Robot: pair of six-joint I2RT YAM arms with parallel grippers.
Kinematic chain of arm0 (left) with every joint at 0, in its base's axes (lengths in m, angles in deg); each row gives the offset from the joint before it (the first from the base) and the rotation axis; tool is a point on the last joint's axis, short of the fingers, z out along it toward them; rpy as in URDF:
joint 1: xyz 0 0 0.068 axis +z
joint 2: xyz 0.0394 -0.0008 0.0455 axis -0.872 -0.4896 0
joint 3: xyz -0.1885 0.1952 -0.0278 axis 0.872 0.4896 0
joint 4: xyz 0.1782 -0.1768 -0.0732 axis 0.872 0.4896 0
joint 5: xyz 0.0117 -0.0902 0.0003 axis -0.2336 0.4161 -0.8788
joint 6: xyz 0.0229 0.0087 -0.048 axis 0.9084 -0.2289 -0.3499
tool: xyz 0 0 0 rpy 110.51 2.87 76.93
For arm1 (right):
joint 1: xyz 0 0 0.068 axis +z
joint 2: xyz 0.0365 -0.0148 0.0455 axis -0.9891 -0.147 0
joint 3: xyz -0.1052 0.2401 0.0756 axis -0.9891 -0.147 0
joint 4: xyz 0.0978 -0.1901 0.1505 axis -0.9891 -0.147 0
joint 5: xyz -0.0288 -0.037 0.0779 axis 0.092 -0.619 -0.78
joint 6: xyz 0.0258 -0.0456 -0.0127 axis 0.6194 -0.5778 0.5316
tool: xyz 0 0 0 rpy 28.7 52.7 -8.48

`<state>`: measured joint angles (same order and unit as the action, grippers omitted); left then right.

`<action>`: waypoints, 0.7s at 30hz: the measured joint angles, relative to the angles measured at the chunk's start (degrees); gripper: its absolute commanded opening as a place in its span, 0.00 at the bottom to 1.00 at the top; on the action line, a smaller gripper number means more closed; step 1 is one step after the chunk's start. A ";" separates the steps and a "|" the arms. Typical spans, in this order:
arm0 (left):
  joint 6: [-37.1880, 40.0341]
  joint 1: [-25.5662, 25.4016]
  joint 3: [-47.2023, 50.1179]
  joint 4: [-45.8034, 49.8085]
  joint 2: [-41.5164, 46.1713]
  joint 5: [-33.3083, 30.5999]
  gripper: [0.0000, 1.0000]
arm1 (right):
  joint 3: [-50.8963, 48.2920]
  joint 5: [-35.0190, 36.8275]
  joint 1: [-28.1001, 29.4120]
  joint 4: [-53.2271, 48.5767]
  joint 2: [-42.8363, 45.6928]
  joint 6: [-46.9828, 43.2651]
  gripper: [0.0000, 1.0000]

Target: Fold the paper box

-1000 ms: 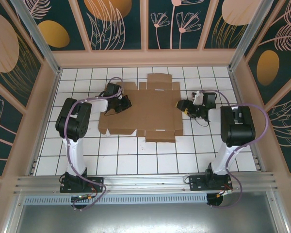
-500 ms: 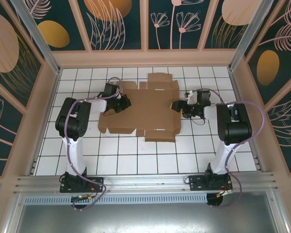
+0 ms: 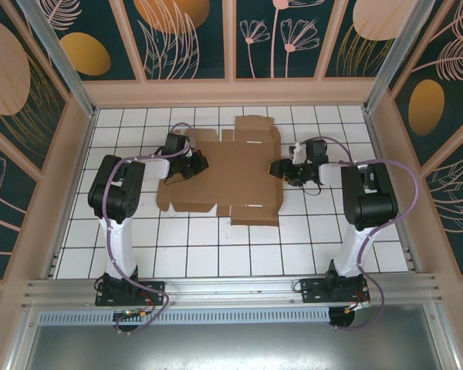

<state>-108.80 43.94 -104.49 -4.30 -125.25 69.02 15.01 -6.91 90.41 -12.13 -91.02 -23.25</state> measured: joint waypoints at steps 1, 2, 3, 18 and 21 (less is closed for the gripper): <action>-0.02 0.00 0.02 -0.02 0.00 0.00 0.00 | 0.11 0.81 0.26 -0.33 0.07 -0.39 0.50; -0.04 0.00 0.07 -0.07 0.00 0.00 0.00 | 0.17 1.31 0.37 -0.61 0.04 -0.61 0.46; -0.15 0.00 0.11 -0.22 0.00 0.02 0.00 | 0.17 1.68 0.42 -0.74 -0.02 -0.90 0.40; -0.22 0.37 0.33 -1.33 -0.17 0.83 0.00 | -8.74 -8.72 -3.96 10.99 0.02 5.70 0.13; -0.24 0.63 0.33 -1.70 -0.33 1.42 0.00 | -11.13 -12.57 -4.57 14.58 0.02 8.81 0.15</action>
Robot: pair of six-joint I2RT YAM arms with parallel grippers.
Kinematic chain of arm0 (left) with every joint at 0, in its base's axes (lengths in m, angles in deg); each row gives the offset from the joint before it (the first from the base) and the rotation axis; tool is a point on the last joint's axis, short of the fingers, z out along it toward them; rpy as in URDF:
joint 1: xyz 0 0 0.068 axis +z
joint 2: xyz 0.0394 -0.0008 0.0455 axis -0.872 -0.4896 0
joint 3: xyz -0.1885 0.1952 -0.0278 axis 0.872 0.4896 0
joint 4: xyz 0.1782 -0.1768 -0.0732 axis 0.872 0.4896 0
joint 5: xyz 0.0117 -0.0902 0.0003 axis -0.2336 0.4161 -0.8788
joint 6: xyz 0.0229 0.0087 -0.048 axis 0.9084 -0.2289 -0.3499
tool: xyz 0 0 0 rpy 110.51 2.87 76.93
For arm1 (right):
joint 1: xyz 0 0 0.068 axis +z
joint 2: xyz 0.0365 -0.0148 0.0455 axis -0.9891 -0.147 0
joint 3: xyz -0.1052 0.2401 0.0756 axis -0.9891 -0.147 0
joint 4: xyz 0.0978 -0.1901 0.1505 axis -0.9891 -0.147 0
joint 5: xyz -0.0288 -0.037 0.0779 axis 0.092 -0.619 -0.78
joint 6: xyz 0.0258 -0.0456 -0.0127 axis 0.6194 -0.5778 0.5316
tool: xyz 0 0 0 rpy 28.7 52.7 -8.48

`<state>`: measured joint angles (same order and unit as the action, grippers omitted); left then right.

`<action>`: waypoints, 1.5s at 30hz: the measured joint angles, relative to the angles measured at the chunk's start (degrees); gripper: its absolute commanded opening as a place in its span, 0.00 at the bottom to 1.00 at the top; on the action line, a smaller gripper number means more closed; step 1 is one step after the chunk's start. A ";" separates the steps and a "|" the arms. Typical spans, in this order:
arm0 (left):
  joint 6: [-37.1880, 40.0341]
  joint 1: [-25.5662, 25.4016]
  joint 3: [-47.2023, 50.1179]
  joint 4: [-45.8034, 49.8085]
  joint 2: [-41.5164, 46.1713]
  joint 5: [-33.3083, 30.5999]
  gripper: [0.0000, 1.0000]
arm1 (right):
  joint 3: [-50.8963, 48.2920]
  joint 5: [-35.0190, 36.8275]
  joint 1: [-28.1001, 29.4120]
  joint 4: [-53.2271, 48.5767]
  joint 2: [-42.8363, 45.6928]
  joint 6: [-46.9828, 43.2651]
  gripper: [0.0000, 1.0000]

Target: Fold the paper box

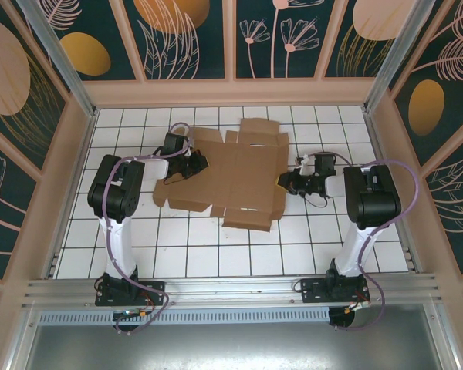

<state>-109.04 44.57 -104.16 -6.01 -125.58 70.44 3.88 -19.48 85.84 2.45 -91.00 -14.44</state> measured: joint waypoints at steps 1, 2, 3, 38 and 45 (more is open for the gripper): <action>0.00 0.07 0.02 -0.09 -0.02 0.13 0.00 | -0.42 -1.05 -0.09 0.76 0.00 0.87 0.16; 0.00 0.13 0.04 -0.24 -0.04 0.26 0.00 | -0.92 -2.23 -0.15 2.08 0.00 1.84 0.18; 0.00 0.28 0.04 -0.28 -0.09 0.37 0.00 | -1.29 -3.23 -0.20 3.21 -0.02 2.71 0.18; -1.05 1.57 0.79 -3.10 -0.57 2.89 0.00 | -7.06 -9.33 0.11 17.44 -1.16 11.10 0.13; -1.05 1.79 1.66 -4.20 -0.57 5.22 0.00 | -10.32 -15.45 -0.68 34.82 -1.16 22.71 0.21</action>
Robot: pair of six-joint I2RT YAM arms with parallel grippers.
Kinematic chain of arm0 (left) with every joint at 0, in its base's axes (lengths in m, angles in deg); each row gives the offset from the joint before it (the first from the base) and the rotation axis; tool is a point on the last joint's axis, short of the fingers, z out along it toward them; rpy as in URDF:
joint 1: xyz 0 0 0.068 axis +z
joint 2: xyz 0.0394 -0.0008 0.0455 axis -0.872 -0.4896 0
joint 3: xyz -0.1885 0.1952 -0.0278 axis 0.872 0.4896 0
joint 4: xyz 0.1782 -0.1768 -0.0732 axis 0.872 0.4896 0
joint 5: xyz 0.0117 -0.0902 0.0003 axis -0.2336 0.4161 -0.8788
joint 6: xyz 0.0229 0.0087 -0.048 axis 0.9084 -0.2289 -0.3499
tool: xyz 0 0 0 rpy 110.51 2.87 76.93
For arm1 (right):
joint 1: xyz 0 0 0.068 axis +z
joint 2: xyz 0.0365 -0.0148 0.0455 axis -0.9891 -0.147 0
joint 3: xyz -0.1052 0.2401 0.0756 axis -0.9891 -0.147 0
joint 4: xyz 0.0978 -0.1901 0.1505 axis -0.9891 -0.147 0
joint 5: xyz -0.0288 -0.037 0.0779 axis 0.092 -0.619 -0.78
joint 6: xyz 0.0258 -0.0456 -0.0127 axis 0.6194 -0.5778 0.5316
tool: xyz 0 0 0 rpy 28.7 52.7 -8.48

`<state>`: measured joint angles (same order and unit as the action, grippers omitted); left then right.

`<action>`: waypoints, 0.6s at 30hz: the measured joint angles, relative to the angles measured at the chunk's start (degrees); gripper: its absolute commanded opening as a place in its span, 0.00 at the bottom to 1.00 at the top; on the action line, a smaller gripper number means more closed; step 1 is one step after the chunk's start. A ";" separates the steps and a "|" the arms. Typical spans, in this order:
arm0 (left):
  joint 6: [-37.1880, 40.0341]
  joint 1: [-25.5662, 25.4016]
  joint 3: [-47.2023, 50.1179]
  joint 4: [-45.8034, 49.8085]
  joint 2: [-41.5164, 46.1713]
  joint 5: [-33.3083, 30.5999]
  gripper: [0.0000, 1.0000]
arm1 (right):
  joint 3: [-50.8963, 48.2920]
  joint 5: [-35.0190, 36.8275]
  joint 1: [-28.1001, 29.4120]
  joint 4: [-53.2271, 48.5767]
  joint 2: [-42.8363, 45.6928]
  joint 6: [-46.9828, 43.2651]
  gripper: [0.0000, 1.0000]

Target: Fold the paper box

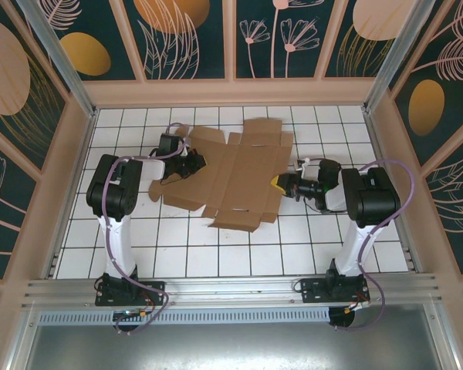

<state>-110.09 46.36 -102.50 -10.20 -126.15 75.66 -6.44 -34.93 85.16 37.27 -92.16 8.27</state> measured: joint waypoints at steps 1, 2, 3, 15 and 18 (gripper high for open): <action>0.00 0.00 0.11 -0.13 0.00 0.28 0.00 | 0.04 -0.28 -0.04 0.20 0.02 0.04 0.22; 0.00 0.02 0.15 -0.20 0.00 0.48 0.00 | 0.17 -0.31 -0.04 -0.48 0.13 -0.42 0.26; 0.00 0.04 0.24 -0.33 0.00 0.70 0.00 | 0.39 -0.22 -0.04 -1.86 0.35 -1.27 0.30; -0.42 0.02 1.11 -1.20 0.00 2.97 0.00 | 5.60 5.73 1.75 -22.05 1.88 -14.16 0.20; -0.59 0.02 1.33 -1.53 0.07 3.13 0.00 | 6.71 7.48 2.21 -24.94 1.88 -15.89 0.08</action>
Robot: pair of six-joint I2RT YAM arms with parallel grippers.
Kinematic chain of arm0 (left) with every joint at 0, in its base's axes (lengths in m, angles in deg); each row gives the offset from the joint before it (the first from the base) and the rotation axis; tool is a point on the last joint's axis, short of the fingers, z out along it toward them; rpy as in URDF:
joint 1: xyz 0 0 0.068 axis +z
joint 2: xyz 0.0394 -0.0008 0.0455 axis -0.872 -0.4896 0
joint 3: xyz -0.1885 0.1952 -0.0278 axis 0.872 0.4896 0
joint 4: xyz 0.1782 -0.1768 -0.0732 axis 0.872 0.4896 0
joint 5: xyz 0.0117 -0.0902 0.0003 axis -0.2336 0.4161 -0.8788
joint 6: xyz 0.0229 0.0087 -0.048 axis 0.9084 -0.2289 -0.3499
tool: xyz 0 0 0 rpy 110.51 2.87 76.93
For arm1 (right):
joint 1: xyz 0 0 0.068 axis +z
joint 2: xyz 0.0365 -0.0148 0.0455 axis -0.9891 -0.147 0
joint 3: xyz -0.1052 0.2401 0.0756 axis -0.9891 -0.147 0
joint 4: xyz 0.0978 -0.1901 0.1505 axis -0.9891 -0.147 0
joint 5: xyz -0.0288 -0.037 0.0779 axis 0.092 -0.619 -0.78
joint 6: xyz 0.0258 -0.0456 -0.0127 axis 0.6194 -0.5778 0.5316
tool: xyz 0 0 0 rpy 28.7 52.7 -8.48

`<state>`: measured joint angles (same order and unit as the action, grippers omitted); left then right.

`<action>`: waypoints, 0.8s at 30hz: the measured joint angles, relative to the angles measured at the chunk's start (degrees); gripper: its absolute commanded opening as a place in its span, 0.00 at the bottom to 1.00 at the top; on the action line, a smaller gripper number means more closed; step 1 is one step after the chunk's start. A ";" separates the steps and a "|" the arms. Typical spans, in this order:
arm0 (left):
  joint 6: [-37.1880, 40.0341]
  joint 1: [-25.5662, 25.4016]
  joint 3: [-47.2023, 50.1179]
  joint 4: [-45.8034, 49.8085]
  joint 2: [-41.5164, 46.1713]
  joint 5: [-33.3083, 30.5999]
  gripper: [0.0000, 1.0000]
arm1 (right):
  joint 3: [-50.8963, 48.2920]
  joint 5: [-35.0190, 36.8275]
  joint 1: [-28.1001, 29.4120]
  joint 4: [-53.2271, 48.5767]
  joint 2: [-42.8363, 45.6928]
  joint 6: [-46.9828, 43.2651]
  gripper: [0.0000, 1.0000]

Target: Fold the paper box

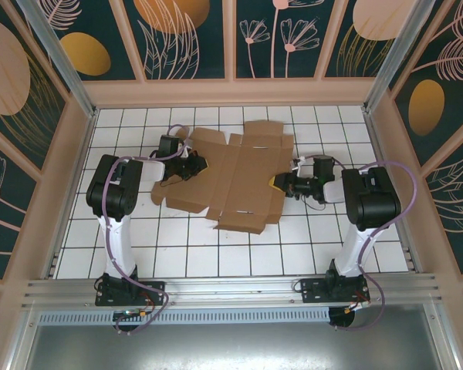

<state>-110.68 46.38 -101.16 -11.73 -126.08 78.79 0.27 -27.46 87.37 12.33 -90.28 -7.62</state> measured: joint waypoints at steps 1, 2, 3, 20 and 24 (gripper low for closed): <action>-0.04 0.00 0.11 -0.13 0.02 0.02 0.00 | 0.57 0.85 0.02 -1.38 0.09 -0.76 0.02; -0.09 0.02 0.22 -0.24 0.11 0.02 0.00 | 1.09 1.53 0.02 -3.13 0.37 -1.09 0.00; -0.22 0.00 0.35 -0.33 0.17 0.02 0.00 | 1.66 2.27 0.02 -5.27 0.85 -2.03 0.00; 1.53 -1.07 0.74 15.45 10.56 -6.69 0.00 | 31.54 11.85 1.09 -52.48 -0.17 -27.34 0.00; 2.29 -1.07 0.74 16.06 12.33 -8.37 0.00 | 40.17 15.93 0.85 -62.49 -2.27 -32.57 0.00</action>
<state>-108.38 45.31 -100.42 4.33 -113.76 70.42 40.45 -11.53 88.22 -50.16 -92.55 -40.19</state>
